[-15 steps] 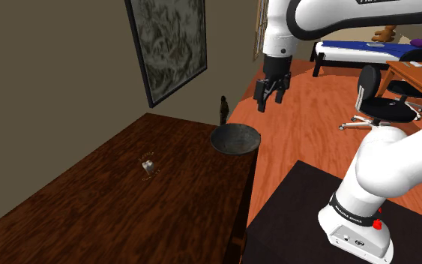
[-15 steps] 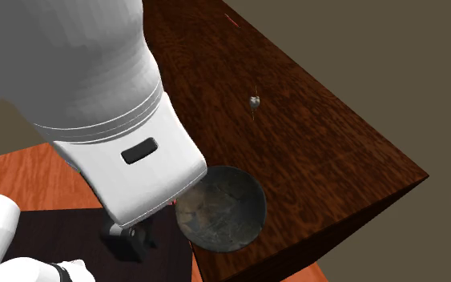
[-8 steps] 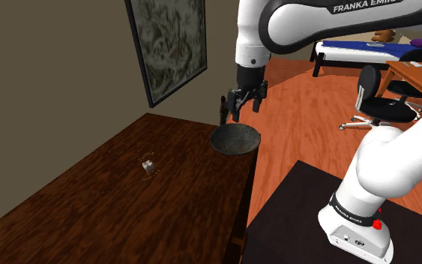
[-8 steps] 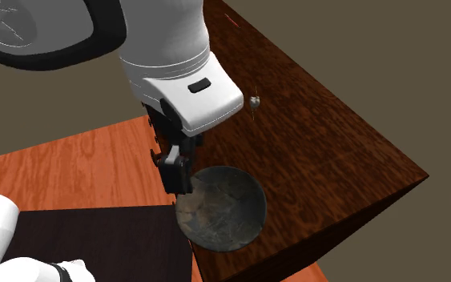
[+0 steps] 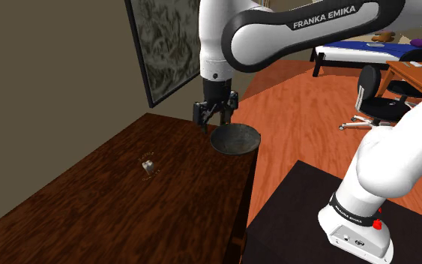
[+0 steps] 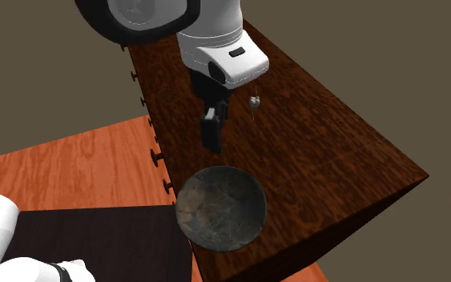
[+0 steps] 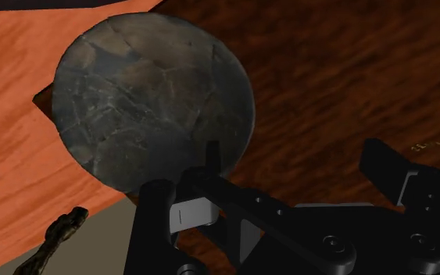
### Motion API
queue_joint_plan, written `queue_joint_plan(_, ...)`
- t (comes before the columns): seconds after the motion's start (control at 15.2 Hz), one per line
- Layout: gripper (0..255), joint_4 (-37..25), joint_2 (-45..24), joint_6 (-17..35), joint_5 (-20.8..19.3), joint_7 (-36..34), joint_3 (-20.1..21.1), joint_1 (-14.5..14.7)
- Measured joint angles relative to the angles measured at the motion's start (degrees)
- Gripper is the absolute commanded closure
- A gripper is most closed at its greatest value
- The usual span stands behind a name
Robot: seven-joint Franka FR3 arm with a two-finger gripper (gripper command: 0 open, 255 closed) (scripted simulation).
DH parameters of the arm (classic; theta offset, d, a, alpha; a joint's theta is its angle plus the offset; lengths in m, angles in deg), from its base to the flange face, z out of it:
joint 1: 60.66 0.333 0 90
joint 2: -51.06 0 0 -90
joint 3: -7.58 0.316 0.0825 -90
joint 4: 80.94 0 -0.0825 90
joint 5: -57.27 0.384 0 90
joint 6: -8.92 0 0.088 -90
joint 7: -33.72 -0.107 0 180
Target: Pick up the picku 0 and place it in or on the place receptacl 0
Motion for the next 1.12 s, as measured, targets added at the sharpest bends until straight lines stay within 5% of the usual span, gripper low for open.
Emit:
queue_joint_plan(0.59,0,-16.1,-19.8,3.0,-10.1,-16.1,8.9,1.5)
queue_joint_plan(1.12,0,-36.1,-39.2,-1.1,-22.9,-28.1,10.4,9.3)
